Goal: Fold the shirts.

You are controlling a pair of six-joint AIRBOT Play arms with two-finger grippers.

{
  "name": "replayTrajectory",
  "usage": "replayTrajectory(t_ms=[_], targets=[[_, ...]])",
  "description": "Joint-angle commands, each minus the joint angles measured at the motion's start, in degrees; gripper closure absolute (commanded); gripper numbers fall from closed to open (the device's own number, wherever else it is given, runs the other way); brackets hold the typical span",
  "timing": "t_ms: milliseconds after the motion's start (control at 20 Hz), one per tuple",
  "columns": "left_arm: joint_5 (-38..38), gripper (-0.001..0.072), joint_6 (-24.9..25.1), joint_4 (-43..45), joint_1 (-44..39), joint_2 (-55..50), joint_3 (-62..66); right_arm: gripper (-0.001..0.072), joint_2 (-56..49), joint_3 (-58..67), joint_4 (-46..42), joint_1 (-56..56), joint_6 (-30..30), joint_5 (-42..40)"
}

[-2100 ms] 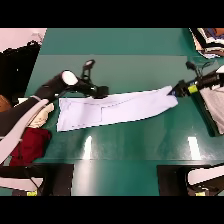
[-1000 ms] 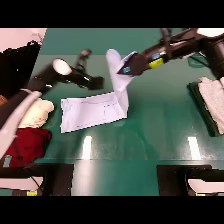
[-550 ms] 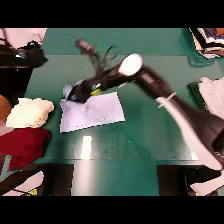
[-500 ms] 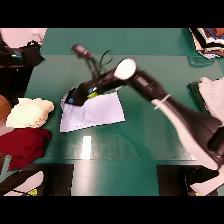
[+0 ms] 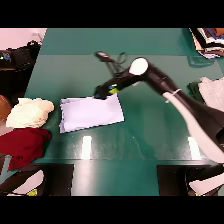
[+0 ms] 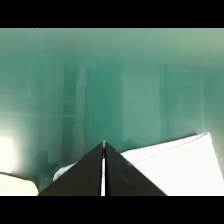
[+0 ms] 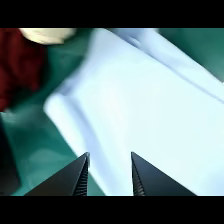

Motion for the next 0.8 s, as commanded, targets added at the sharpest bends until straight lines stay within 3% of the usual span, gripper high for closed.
replayTrajectory(t_ms=[0, 50, 100, 350, 750], targets=[[-1.9, 0.0682, 0.2, 0.0, 0.1, 0.1, 0.0, 0.0287, 5.0, -11.1, -3.0, -10.4, 1.9, 2.3], [-1.9, 0.0683, 0.2, -0.1, 0.1, 0.1, 0.0, 0.0131, 5.4, -13.9, -2.5, -12.8, 1.9, 2.4], [-1.8, 0.0682, 0.2, -0.1, 0.1, 0.1, 0.0, 0.0098, 5.4, -16.3, -1.4, -15.2, 1.9, 2.8], [-1.0, 0.0682, 0.2, -0.2, 0.1, 0.1, 0.0, 0.0114, 3.1, -24.2, 5.6, -18.1, 1.9, 0.2], [0.0, 0.0682, 1.6, -0.4, 0.1, 0.0, 0.0, 0.0125, -5.7, -24.2, 23.1, -9.0, -2.1, -6.8]])
